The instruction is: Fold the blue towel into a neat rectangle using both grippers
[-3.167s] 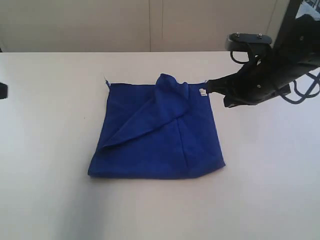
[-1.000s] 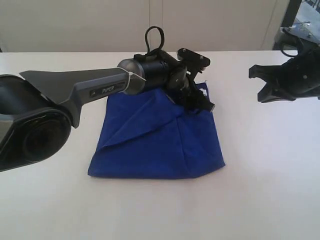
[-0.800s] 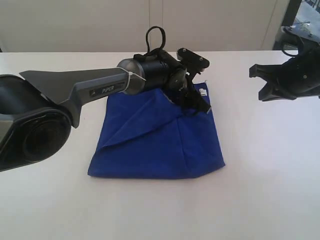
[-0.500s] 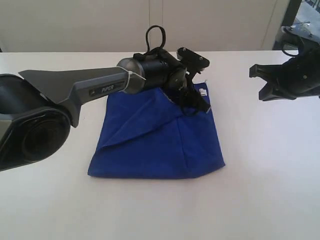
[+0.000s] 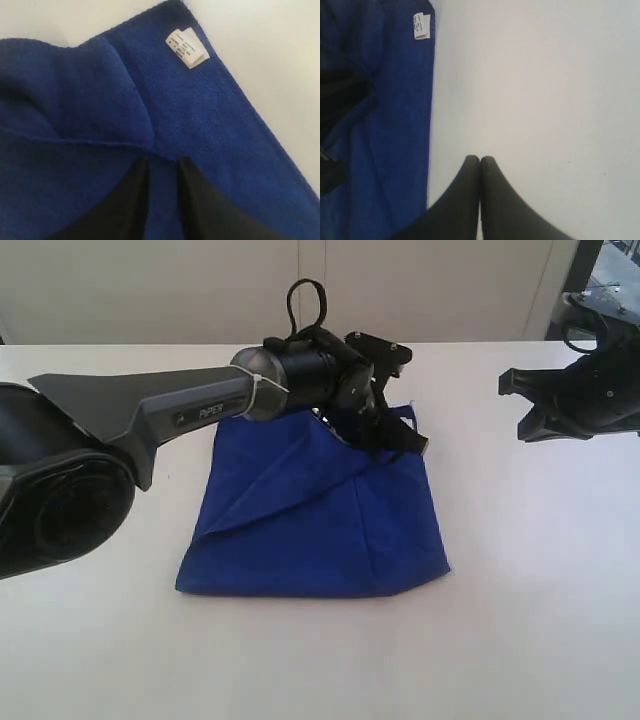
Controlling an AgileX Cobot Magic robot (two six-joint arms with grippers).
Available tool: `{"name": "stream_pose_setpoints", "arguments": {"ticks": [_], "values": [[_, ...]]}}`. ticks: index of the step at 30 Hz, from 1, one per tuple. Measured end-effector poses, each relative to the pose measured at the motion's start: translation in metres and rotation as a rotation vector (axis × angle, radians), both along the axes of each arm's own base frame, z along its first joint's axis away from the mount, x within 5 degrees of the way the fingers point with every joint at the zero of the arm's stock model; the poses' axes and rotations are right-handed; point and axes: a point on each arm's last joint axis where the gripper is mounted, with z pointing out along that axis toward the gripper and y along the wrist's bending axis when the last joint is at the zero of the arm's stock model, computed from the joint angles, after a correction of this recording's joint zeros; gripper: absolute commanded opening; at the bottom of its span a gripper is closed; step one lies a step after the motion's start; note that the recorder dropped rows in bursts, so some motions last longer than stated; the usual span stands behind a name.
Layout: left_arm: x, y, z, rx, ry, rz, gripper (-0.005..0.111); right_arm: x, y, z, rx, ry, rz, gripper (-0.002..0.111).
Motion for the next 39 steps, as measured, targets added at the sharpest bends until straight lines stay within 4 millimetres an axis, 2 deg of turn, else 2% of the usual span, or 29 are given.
{"name": "stream_pose_setpoints", "arguments": {"ticks": [2,5,10,12,14,16,20,34,39], "values": [[0.0,-0.001,0.0,-0.014,-0.001,0.001,0.053,0.0,0.0,0.0,0.0,0.0,0.0,0.0],[0.001,-0.002,0.002,-0.033,-0.018,-0.003,0.052,0.0,0.0,0.0,0.0,0.0,0.0,0.0],[0.002,-0.004,-0.016,-0.03,0.015,0.004,0.051,0.0,0.0,0.0,0.0,0.0,0.0,0.0],[0.002,-0.005,-0.016,-0.033,0.012,0.003,0.044,0.0,0.0,0.0,0.0,0.0,0.0,0.0],[0.002,-0.005,-0.016,-0.037,0.011,0.003,0.031,0.0,0.0,0.0,-0.001,-0.001,-0.001,0.0],[0.002,-0.005,-0.016,-0.037,0.014,0.004,0.014,0.0,0.0,0.0,-0.002,-0.004,-0.003,0.0],[0.001,-0.004,-0.017,-0.022,0.024,0.005,0.0,0.0,0.0,0.0,-0.002,-0.004,-0.003,0.0],[0.0,-0.002,-0.016,0.007,0.025,-0.01,0.0,0.0,0.0,0.0,-0.002,-0.004,-0.003,0.0],[0.001,0.003,0.004,0.059,-0.04,-0.028,0.0,0.001,0.0,0.0,-0.003,-0.006,-0.004,0.0]]}}
